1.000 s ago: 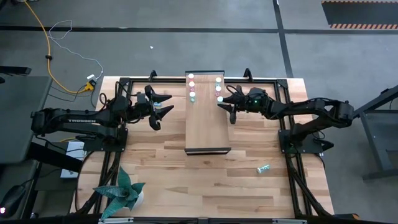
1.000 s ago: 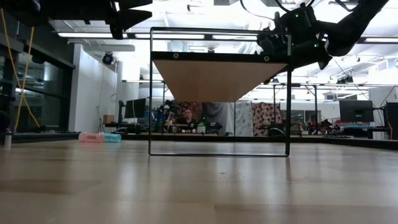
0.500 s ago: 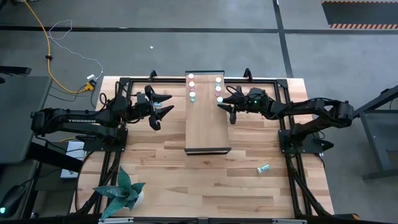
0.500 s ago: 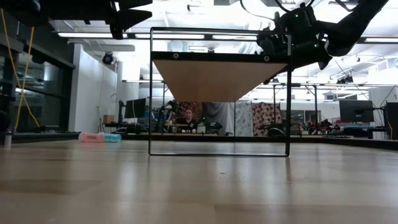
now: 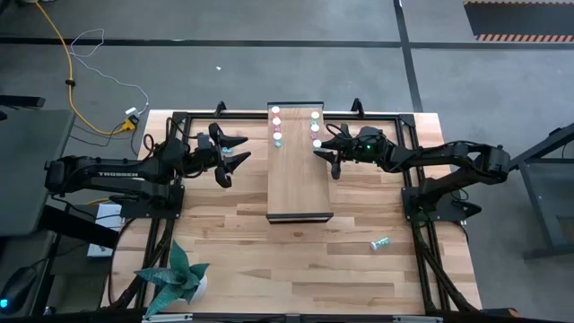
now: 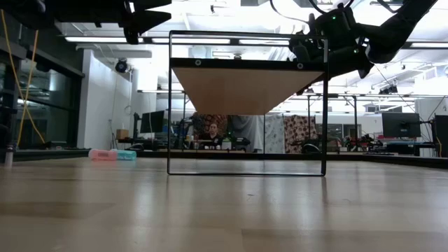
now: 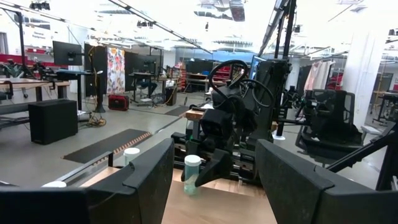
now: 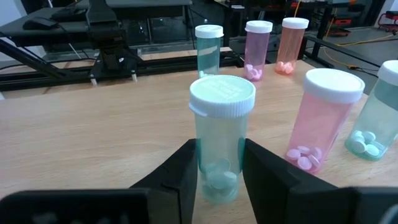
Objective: Pick and place medicine bottles onto shelf by color
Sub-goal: Put the transparent green pill bottle on the shelf, then put the transparent orange pill bottle on the shelf
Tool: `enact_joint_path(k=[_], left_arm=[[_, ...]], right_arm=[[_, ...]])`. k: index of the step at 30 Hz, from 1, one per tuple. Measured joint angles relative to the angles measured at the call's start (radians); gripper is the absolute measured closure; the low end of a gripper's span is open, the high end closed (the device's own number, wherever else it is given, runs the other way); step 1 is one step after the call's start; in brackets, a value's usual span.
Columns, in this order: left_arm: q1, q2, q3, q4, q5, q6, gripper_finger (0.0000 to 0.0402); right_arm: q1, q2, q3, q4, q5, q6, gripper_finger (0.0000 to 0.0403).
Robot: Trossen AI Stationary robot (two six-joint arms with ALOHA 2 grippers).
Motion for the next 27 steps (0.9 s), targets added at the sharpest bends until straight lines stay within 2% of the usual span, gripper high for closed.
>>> enact_joint_path(k=[6, 13, 27], left_arm=[[0.0, 0.0, 0.0, 0.0, 0.0, 0.0, 0.0188], [0.0, 0.0, 0.0, 0.0, 0.0, 0.006, 0.0188], [0.0, 0.0, 0.0, 0.0, -0.006, 0.008, 0.0188]], right_arm=[[0.0, 0.0, 0.0, -0.014, 0.002, 0.005, 0.0265], [-0.001, -0.01, 0.0, -0.022, 0.08, -0.002, 0.025], [-0.024, -0.184, 0.001, -0.312, 0.062, -0.033, 0.0233]])
